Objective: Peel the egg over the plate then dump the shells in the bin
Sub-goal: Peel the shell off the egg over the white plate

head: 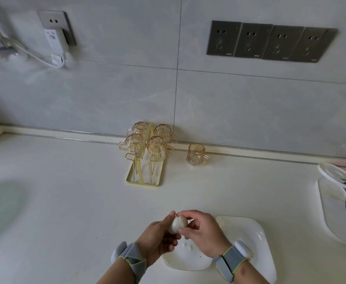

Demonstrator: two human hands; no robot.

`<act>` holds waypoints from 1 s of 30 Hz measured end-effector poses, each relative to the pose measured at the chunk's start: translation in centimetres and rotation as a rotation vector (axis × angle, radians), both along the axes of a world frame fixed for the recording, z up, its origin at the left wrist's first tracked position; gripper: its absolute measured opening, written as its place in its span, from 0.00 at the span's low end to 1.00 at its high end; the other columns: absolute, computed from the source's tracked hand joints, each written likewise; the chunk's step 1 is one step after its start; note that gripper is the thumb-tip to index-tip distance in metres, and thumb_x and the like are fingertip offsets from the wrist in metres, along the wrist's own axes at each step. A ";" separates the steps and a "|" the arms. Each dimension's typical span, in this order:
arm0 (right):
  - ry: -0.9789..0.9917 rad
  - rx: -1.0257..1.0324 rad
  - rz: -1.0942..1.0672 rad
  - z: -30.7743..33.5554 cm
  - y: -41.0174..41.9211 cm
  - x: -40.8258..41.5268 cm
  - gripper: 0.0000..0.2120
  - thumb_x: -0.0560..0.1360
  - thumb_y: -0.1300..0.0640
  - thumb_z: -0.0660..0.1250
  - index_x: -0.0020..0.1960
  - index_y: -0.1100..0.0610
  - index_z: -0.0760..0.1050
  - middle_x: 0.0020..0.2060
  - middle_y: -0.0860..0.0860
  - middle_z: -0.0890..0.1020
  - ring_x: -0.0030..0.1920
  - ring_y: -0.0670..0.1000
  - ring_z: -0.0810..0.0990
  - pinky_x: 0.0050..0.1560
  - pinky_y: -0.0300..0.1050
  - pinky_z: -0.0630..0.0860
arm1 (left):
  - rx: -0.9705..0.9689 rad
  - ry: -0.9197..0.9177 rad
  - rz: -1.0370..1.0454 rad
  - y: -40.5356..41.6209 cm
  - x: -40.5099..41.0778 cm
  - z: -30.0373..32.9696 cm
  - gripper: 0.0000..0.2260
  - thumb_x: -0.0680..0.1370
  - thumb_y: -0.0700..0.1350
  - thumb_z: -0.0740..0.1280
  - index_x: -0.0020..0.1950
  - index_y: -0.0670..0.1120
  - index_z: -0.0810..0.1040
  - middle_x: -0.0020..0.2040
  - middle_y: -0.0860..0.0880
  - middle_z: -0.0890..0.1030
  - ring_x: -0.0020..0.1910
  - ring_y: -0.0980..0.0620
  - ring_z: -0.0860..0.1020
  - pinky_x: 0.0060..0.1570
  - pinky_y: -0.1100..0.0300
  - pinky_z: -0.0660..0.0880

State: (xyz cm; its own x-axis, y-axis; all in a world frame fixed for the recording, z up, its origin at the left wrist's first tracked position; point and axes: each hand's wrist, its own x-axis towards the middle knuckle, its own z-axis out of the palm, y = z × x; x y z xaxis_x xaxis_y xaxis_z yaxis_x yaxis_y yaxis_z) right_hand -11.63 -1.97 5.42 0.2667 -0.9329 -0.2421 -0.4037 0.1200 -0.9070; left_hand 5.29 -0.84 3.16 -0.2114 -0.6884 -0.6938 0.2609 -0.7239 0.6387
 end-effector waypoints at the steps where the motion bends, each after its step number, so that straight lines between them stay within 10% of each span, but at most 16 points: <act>1: -0.003 0.001 -0.002 0.0 0.0 0.0 0.17 0.70 0.61 0.75 0.51 0.41 0.81 0.35 0.41 0.85 0.33 0.44 0.82 0.40 0.38 0.80 | 0.004 0.002 -0.009 0.0 0.0 0.1 0.24 0.78 0.59 0.65 0.48 0.37 0.84 0.35 0.42 0.79 0.29 0.50 0.75 0.28 0.60 0.73; 14: -0.084 0.058 -0.063 -0.3 -0.4 -0.4 0.10 0.73 0.53 0.73 0.53 0.55 0.82 0.41 0.59 0.86 0.36 0.50 0.82 0.42 0.51 0.84 | -0.158 0.186 0.082 -0.3 0.5 1.0 0.13 0.69 0.33 0.71 0.52 0.42 0.79 0.50 0.35 0.82 0.48 0.38 0.81 0.53 0.50 0.80; 19: -0.061 0.108 -0.008 -0.2 -0.3 -0.7 0.20 0.69 0.57 0.75 0.60 0.50 0.79 0.50 0.51 0.85 0.39 0.49 0.83 0.44 0.45 0.83 | -0.152 0.142 0.104 -0.2 0.2 0.3 0.05 0.74 0.33 0.67 0.48 0.41 0.80 0.50 0.34 0.83 0.48 0.37 0.82 0.49 0.50 0.80; 30: -0.047 0.110 -0.016 -0.2 -0.1 -0.8 0.08 0.71 0.59 0.73 0.50 0.54 0.80 0.40 0.53 0.83 0.31 0.49 0.80 0.33 0.43 0.79 | -0.088 0.052 0.034 0.1 -0.4 0.2 0.09 0.79 0.40 0.64 0.53 0.37 0.80 0.45 0.37 0.82 0.41 0.42 0.81 0.43 0.52 0.80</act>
State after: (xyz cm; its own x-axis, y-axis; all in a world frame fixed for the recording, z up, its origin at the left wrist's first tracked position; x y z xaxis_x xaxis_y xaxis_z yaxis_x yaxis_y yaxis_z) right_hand -12.39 -2.10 5.22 0.2657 -0.9055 -0.3308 -0.3588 0.2257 -0.9057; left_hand 4.91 -0.74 3.37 -0.2213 -0.7538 -0.6188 0.3185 -0.6555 0.6847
